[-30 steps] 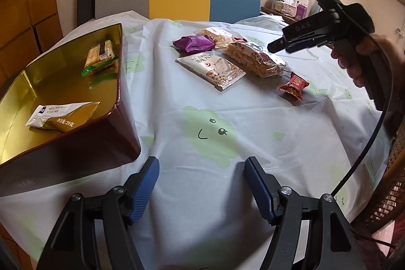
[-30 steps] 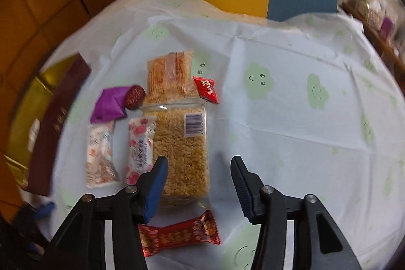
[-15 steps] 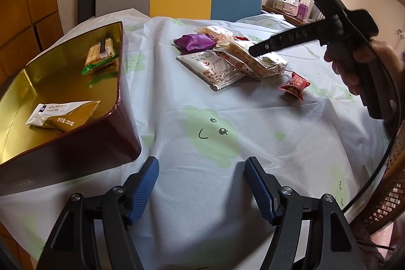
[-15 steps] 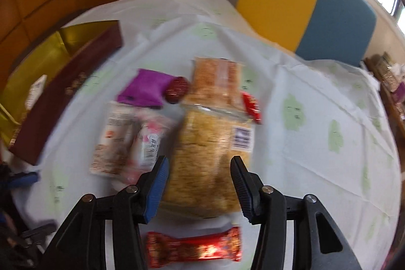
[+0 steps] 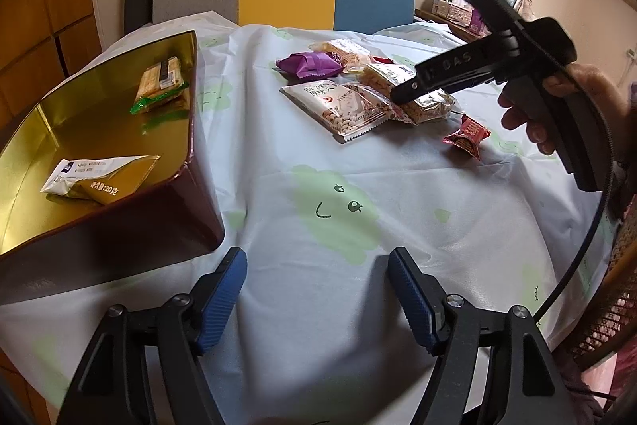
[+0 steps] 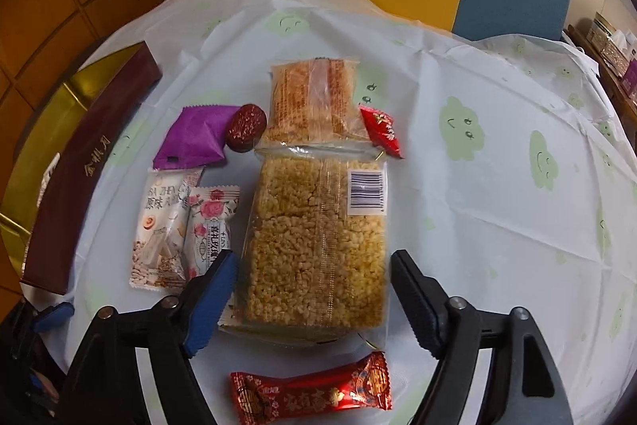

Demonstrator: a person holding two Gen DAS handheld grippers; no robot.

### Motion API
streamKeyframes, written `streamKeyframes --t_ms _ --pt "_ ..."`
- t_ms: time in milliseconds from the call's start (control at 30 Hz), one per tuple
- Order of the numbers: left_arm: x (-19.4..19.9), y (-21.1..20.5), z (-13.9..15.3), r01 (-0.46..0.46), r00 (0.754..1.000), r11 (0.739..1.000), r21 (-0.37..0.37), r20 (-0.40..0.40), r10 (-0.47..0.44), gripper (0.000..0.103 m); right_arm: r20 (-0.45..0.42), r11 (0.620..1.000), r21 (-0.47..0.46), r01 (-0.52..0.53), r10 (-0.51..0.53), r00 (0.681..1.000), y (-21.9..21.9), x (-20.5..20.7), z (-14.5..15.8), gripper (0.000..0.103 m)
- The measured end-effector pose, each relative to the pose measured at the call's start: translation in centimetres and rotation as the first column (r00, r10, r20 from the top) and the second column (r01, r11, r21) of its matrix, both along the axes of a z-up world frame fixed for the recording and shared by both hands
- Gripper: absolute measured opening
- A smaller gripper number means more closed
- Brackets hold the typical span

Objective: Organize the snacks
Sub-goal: 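Grasp the purple wrapped candy with the left tool while the right tool approaches the rice-crisp bar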

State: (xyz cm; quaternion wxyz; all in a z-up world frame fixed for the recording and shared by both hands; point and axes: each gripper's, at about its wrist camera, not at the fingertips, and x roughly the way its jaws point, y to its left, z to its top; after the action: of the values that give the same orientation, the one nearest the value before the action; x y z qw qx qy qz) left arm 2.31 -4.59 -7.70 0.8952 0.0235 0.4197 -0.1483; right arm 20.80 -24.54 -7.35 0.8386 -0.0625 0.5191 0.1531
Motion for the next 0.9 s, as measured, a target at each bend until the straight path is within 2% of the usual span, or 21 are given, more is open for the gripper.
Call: streamKeyframes --t_ms 133,167,200,433,500,733,900 --pt "0.0 0.0 0.0 0.000 1.000 1.000 0.002 0.000 0.000 0.074 -0.009 0.999 -0.032 0.004 -0.004 1.000 -0.1 0.5 -0.8 0.080" --pt "0.0 0.0 0.0 0.000 1.000 1.000 0.002 0.000 0.000 0.074 -0.001 0.999 -0.050 0.011 -0.011 1.000 -0.3 0.5 -0.7 0.073" --pt "0.1 0.0 0.0 0.000 1.000 1.000 0.003 0.000 0.000 0.074 0.000 0.998 -0.063 0.027 -0.027 1.000 -0.6 0.6 -0.6 0.073" --pt "0.2 -0.5 0.3 0.002 1.000 0.999 0.039 -0.005 -0.002 0.074 -0.125 0.978 -0.063 0.198 -0.205 0.971 -5.5 2.0 -1.3 0.076" --pt "0.2 -0.6 0.5 0.005 1.000 0.999 0.043 -0.016 -0.005 0.073 -0.150 0.976 -0.047 0.211 -0.216 0.965 -5.9 2.3 -1.6 0.078" --pt "0.5 -2.4 3.6 0.078 0.997 0.997 -0.014 -0.022 -0.078 0.073 -0.142 0.974 -0.036 0.222 -0.225 0.964 -5.3 2.9 -1.0 0.078" --pt "3.0 -2.8 6.2 0.042 0.998 0.998 -0.047 -0.046 -0.044 0.073 -0.135 0.971 -0.025 0.236 -0.238 0.962 -6.4 2.9 0.0 0.078"
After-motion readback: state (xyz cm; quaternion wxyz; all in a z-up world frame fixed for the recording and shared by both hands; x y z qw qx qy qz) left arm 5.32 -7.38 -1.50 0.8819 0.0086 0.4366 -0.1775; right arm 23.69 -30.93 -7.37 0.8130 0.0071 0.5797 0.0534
